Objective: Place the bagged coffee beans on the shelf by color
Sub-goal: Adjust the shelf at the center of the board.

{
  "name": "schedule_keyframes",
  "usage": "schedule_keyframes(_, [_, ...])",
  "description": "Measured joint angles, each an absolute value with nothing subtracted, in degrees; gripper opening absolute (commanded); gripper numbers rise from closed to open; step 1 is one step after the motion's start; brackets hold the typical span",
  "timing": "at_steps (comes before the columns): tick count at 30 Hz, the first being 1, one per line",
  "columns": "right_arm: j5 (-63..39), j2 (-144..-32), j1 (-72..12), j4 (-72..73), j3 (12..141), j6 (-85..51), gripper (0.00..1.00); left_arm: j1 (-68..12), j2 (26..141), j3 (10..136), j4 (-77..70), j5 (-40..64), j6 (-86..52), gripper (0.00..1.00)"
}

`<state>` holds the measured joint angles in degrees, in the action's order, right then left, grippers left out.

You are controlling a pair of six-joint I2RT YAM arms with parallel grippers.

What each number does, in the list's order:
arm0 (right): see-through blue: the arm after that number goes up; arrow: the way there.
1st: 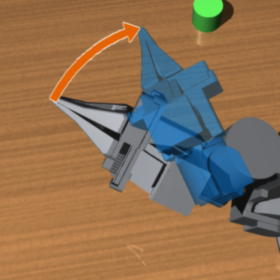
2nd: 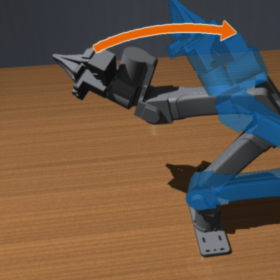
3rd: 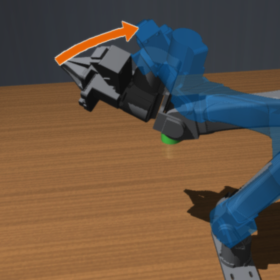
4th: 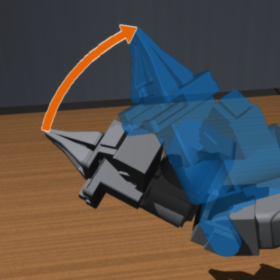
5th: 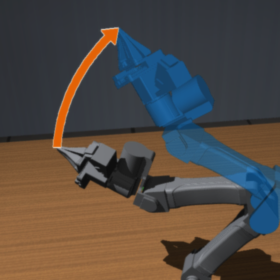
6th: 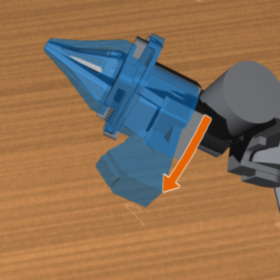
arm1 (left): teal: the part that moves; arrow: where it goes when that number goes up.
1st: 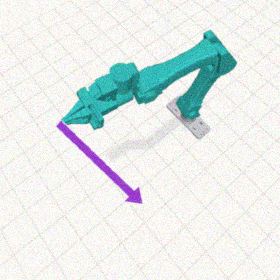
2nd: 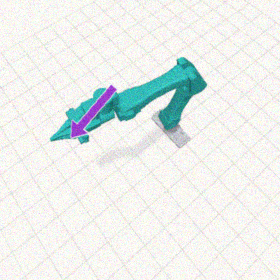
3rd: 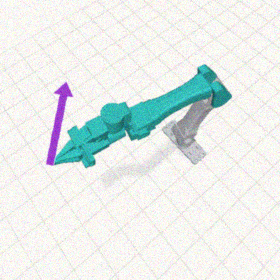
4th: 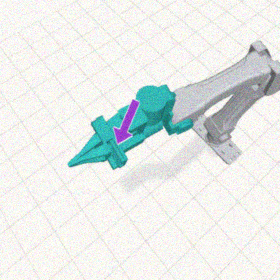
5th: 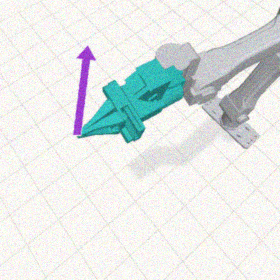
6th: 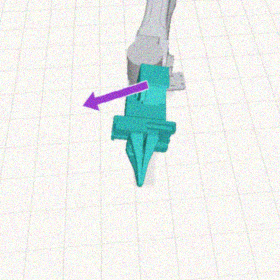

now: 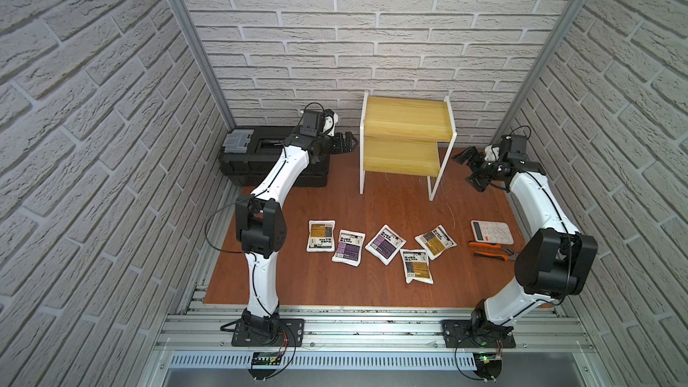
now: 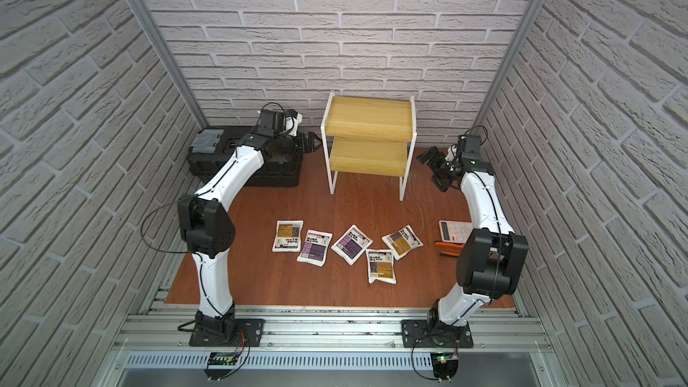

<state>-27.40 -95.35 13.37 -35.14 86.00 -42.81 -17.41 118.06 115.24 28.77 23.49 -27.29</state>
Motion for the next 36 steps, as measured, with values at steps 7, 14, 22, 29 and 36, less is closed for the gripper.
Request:
schedule_keyframes(7, [-26.5,-95.4,10.3,-34.3,86.0,-44.6,1.00,-17.8,118.0,115.1,28.6,22.6,-27.3,0.98])
schedule_keyframes(14, [-25.5,-95.4,9.3,-33.6,85.7,-45.2,1.00,-17.8,116.4,109.1,26.3,21.6,-28.2,0.99])
schedule_keyframes(22, [-24.1,-95.4,7.8,-33.6,85.6,-45.5,1.00,-17.8,110.8,101.9,24.0,18.8,-28.6,0.98])
schedule_keyframes(29, [-23.3,-95.4,6.9,-33.7,85.4,-45.7,1.00,-18.5,105.9,97.9,22.1,14.8,-28.6,0.98])
schedule_keyframes(36, [-23.5,-95.4,4.6,-33.7,85.2,-45.6,1.00,-19.1,106.0,98.8,22.8,11.4,-29.8,0.99])
